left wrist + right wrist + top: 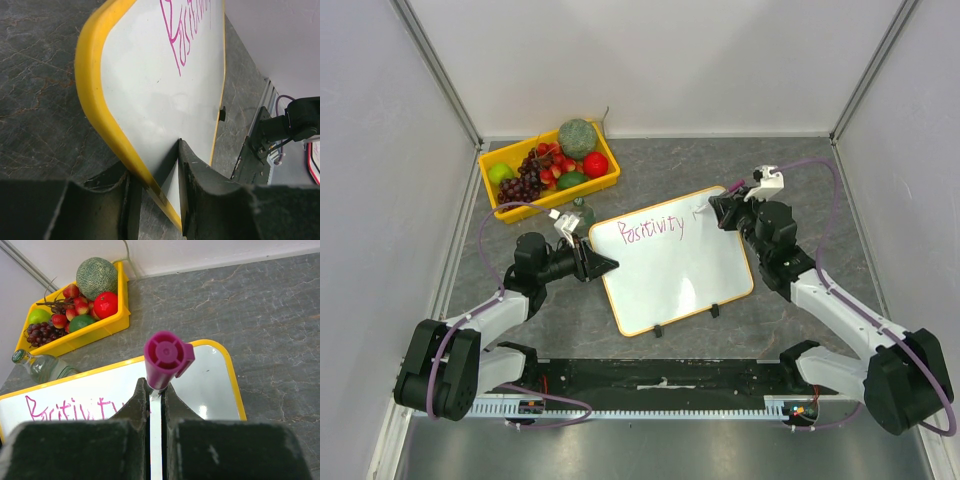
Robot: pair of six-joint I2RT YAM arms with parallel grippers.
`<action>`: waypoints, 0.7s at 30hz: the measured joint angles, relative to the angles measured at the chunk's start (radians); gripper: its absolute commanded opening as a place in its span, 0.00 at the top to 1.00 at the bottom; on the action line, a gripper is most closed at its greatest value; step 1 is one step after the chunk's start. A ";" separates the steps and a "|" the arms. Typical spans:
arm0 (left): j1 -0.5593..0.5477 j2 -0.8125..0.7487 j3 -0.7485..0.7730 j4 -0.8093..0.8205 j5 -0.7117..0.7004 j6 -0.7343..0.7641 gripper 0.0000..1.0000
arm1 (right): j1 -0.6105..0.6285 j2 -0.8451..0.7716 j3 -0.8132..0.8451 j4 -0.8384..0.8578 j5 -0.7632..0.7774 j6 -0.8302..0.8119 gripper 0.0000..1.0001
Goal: Write a sentence on the whiteboard
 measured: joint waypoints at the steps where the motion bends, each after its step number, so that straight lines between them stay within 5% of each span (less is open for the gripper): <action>1: 0.000 0.000 0.000 0.000 0.000 0.000 0.98 | 0.000 -0.002 -0.004 0.002 0.000 0.000 1.00; 21: 0.000 0.000 0.000 0.000 0.000 0.000 0.98 | -0.002 -0.043 -0.064 0.007 -0.006 0.001 1.00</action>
